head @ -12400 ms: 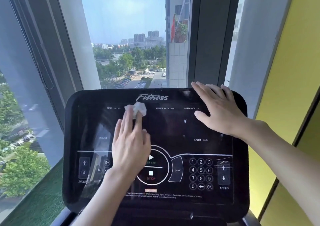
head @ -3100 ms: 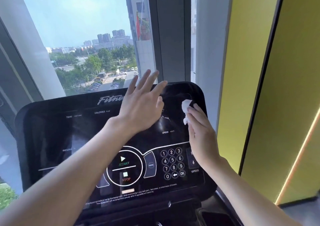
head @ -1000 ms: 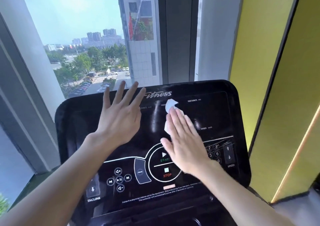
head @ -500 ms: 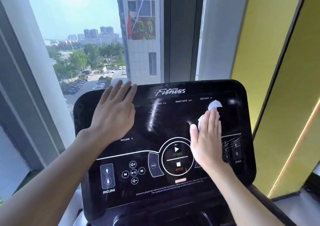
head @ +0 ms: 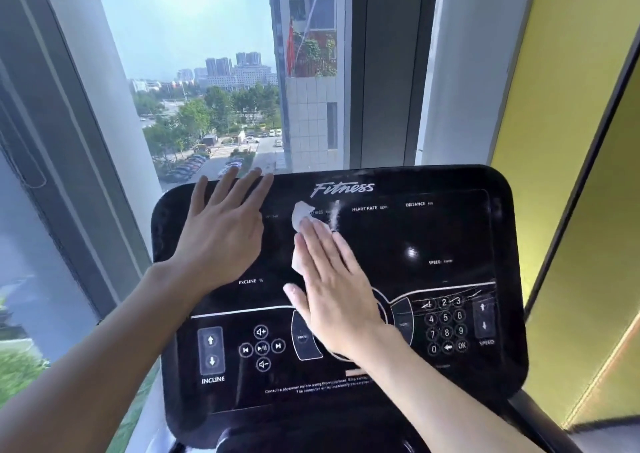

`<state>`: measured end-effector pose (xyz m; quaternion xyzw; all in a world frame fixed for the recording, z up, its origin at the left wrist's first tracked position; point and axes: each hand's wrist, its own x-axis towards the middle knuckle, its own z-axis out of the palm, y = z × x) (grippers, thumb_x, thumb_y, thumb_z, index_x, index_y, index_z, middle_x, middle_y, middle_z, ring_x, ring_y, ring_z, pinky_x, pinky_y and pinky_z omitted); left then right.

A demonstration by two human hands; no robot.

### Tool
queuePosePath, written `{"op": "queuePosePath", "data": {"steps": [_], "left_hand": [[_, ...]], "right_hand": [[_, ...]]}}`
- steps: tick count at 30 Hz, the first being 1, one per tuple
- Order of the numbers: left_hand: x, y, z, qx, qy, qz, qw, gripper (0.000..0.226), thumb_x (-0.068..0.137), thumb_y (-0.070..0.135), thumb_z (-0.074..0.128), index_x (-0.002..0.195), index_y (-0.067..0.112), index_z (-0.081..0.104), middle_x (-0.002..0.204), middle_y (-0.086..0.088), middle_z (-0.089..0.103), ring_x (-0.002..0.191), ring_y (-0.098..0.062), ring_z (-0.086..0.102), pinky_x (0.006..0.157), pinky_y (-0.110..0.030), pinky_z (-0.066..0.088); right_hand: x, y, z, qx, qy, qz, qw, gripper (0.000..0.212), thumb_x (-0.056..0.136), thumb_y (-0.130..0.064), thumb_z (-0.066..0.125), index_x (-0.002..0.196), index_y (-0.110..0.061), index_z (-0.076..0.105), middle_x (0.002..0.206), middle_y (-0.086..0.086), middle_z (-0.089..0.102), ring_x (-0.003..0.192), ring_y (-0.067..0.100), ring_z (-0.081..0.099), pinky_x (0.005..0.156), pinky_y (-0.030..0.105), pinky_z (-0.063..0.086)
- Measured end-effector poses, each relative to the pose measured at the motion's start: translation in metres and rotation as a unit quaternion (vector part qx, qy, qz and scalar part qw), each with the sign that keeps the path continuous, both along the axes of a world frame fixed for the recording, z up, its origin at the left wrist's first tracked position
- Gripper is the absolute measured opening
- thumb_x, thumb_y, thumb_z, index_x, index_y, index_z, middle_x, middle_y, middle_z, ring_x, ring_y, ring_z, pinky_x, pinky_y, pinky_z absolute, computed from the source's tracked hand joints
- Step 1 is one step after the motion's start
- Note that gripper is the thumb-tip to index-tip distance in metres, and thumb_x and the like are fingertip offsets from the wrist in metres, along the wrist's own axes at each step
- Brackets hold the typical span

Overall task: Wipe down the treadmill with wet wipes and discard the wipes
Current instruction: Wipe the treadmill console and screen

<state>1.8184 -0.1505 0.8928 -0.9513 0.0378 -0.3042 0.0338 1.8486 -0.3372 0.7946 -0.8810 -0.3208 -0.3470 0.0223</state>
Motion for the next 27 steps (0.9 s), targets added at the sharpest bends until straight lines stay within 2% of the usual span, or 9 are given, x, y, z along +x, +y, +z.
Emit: {"op": "queuePosePath", "data": {"steps": [2, 4, 6, 11, 16, 20, 21, 24, 27], "left_hand": [[-0.002, 0.005, -0.002, -0.002, -0.007, -0.005, 1.0, 0.058, 0.103, 0.026, 0.032, 0.158, 0.027, 0.014, 0.165, 0.005, 0.014, 0.153, -0.019, 0.001, 0.123, -0.05, 0.002], [-0.009, 0.01, -0.004, -0.024, -0.036, 0.007, 0.999, 0.056, 0.1, 0.022, 0.038, 0.155, 0.025, 0.026, 0.163, -0.002, 0.023, 0.152, -0.024, 0.012, 0.123, -0.05, 0.009], [-0.014, 0.014, -0.009, -0.044, -0.065, 0.029, 0.996, 0.055, 0.097, 0.017, 0.044, 0.151, 0.023, 0.036, 0.156, -0.009, 0.033, 0.146, -0.03, 0.024, 0.12, -0.051, 0.015], [-0.026, 0.029, -0.017, -0.073, -0.082, 0.043, 0.993, 0.056, 0.091, 0.008, 0.051, 0.146, 0.018, 0.043, 0.15, -0.015, 0.034, 0.138, -0.039, 0.03, 0.115, -0.055, 0.023], [-0.033, 0.054, -0.022, -0.071, -0.086, 0.009, 0.994, 0.057, 0.081, -0.005, 0.057, 0.136, 0.009, 0.053, 0.142, -0.018, 0.042, 0.131, -0.042, 0.037, 0.107, -0.058, 0.035], [-0.036, 0.065, -0.024, -0.09, -0.079, -0.016, 0.993, 0.06, 0.081, -0.01, 0.051, 0.139, 0.006, 0.05, 0.146, -0.017, 0.039, 0.136, -0.04, 0.033, 0.109, -0.056, 0.037], [-0.037, 0.07, -0.027, -0.1, -0.081, -0.019, 0.992, 0.06, 0.08, -0.012, 0.05, 0.138, 0.005, 0.05, 0.146, -0.017, 0.038, 0.136, -0.04, 0.033, 0.108, -0.055, 0.039], [-0.044, 0.082, -0.034, -0.124, -0.08, -0.023, 0.989, 0.059, 0.078, -0.016, 0.05, 0.133, 0.003, 0.054, 0.144, -0.015, 0.041, 0.133, -0.039, 0.036, 0.099, -0.053, 0.048], [-0.046, 0.087, -0.037, -0.134, -0.08, -0.036, 0.987, 0.059, 0.078, -0.018, 0.05, 0.134, 0.002, 0.054, 0.146, -0.012, 0.041, 0.137, -0.035, 0.035, 0.102, -0.049, 0.047]], "right_hand": [[0.017, -0.026, 0.001, 0.04, 0.001, -0.06, 0.997, 0.069, 0.105, -0.049, 0.019, 0.157, -0.003, 0.014, 0.166, 0.014, 0.001, 0.154, 0.025, -0.003, 0.125, 0.046, 0.01], [0.024, -0.04, 0.004, 0.176, 0.034, -0.157, 0.971, 0.07, 0.105, -0.047, 0.015, 0.156, 0.0, 0.011, 0.165, 0.017, 0.002, 0.154, 0.027, 0.0, 0.123, 0.049, 0.016], [0.013, -0.02, -0.001, 0.242, 0.061, -0.163, 0.954, 0.072, 0.104, -0.048, 0.013, 0.156, 0.003, 0.009, 0.164, 0.021, 0.0, 0.154, 0.03, -0.001, 0.123, 0.05, 0.016], [-0.016, 0.002, -0.034, 0.011, 0.013, -0.018, 1.0, 0.072, 0.105, -0.05, 0.02, 0.155, 0.001, 0.019, 0.165, 0.018, 0.004, 0.154, 0.028, 0.001, 0.124, 0.046, 0.015], [-0.004, 0.013, -0.009, 0.26, 0.076, -0.182, 0.945, 0.073, 0.103, -0.047, 0.019, 0.154, 0.005, 0.007, 0.163, 0.024, 0.001, 0.153, 0.034, 0.002, 0.122, 0.052, 0.019], [-0.019, 0.047, -0.014, 0.04, 0.009, -0.033, 0.999, 0.071, 0.105, -0.049, 0.015, 0.156, 0.002, 0.013, 0.165, 0.02, 0.0, 0.154, 0.028, -0.004, 0.125, 0.046, 0.01], [-0.013, 0.041, -0.011, 0.038, 0.0, -0.052, 0.998, 0.07, 0.105, -0.049, 0.013, 0.156, 0.0, 0.013, 0.165, 0.018, 0.001, 0.154, 0.027, -0.003, 0.125, 0.045, 0.01], [-0.009, 0.048, 0.005, 0.202, 0.047, -0.155, 0.966, 0.072, 0.104, -0.048, 0.014, 0.156, 0.002, 0.011, 0.165, 0.019, 0.002, 0.154, 0.03, 0.0, 0.125, 0.047, 0.011], [-0.03, 0.087, -0.002, 0.066, 0.025, -0.031, 0.997, 0.072, 0.104, -0.05, 0.017, 0.156, 0.001, 0.013, 0.165, 0.018, -0.001, 0.154, 0.027, -0.007, 0.125, 0.046, 0.007]]}}
